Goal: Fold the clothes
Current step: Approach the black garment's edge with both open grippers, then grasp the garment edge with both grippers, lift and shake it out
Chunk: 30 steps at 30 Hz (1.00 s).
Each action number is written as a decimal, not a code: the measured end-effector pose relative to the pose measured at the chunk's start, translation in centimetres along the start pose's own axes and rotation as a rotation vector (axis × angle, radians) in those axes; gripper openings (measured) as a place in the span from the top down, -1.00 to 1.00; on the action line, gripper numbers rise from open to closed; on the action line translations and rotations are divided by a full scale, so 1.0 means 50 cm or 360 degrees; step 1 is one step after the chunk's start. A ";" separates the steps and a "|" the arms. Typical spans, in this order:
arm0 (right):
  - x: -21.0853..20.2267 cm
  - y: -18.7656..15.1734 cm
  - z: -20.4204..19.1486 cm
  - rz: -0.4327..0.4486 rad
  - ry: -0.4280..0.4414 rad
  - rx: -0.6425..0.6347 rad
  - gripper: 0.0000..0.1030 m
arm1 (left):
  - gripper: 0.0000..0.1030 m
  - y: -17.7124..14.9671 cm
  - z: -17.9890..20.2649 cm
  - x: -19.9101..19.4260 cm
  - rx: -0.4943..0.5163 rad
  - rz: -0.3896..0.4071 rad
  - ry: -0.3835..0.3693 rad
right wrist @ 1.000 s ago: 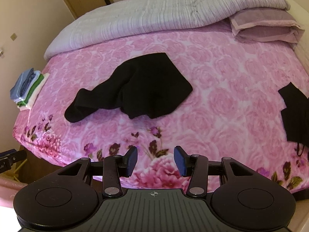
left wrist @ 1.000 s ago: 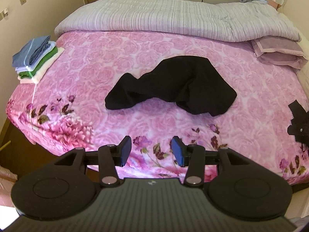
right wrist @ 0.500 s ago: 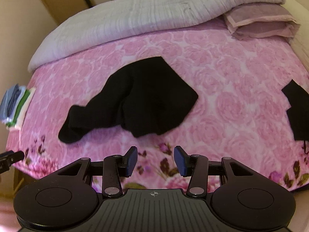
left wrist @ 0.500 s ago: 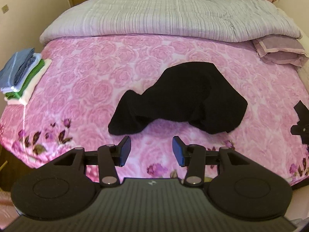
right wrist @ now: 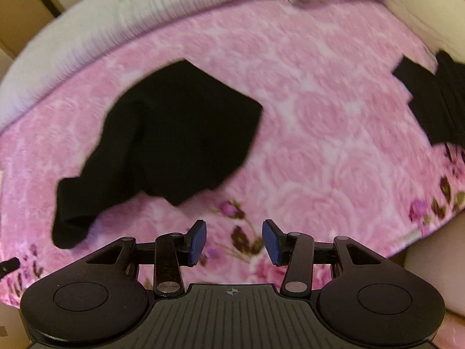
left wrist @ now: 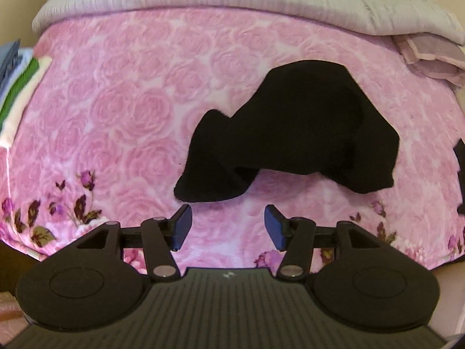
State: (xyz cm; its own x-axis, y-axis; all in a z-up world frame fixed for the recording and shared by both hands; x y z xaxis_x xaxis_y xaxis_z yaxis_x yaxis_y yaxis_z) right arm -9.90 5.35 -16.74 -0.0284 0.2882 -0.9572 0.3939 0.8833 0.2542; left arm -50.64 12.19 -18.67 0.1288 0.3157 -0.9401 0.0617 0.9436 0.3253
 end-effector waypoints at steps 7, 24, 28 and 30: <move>0.064 0.059 -0.006 -0.0059 0.0000 -0.0082 -0.07 | 0.00 0.045 0.008 0.056 -0.0106 -0.0043 0.0053; 0.237 0.272 -0.213 -0.0105 0.0220 -0.0775 -0.20 | -0.10 0.144 0.003 0.185 -0.0376 -0.0091 0.0137; 0.289 0.288 -0.263 -0.0168 0.0231 -0.0801 -0.27 | -0.11 0.166 -0.030 0.244 -0.0407 -0.0152 0.0131; 0.313 0.303 -0.293 -0.0183 0.0243 -0.0803 -0.32 | -0.11 0.180 -0.048 0.270 -0.0417 -0.0175 0.0128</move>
Point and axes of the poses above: each gripper's, at about its wrist camera, not at the fingertips, and x roughly the way its jaws point, z to its right, y to its top, the point moved 5 cm from there along x, roughly the way its jaws point, and after that the axes turned 6 degrees about -x, right-handed, at the moved point
